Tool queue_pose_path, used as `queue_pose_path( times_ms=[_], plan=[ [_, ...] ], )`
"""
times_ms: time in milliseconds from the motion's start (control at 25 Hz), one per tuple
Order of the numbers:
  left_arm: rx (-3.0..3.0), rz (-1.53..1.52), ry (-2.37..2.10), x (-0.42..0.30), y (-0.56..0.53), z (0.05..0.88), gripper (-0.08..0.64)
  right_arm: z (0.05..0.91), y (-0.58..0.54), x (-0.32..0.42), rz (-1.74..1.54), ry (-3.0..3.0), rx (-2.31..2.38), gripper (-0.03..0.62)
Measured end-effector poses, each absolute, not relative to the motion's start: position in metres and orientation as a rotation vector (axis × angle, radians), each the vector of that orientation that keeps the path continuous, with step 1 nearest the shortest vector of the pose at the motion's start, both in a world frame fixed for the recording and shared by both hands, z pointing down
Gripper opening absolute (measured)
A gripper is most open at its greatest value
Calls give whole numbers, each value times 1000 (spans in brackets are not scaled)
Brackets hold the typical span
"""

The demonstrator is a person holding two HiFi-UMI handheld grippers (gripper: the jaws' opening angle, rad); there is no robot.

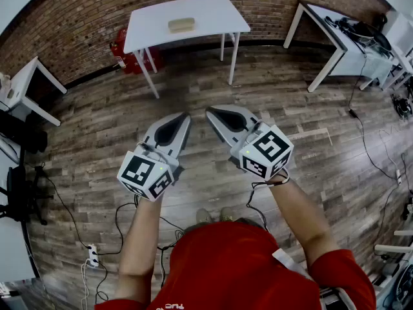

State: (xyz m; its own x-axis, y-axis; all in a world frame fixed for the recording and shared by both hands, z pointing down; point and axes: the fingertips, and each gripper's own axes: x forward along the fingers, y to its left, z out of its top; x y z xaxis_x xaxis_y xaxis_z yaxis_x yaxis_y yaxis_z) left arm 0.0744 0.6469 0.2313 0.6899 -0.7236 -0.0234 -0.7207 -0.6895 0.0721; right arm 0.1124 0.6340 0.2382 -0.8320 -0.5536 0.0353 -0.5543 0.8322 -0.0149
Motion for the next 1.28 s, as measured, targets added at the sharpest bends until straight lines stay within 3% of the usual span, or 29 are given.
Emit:
queue_pose_path(
  times_ms=[1280],
  plan=[
    [2819, -136, -1207, -12, 610, 241, 15, 244, 593, 53, 135, -3002, 946, 29]
  ],
)
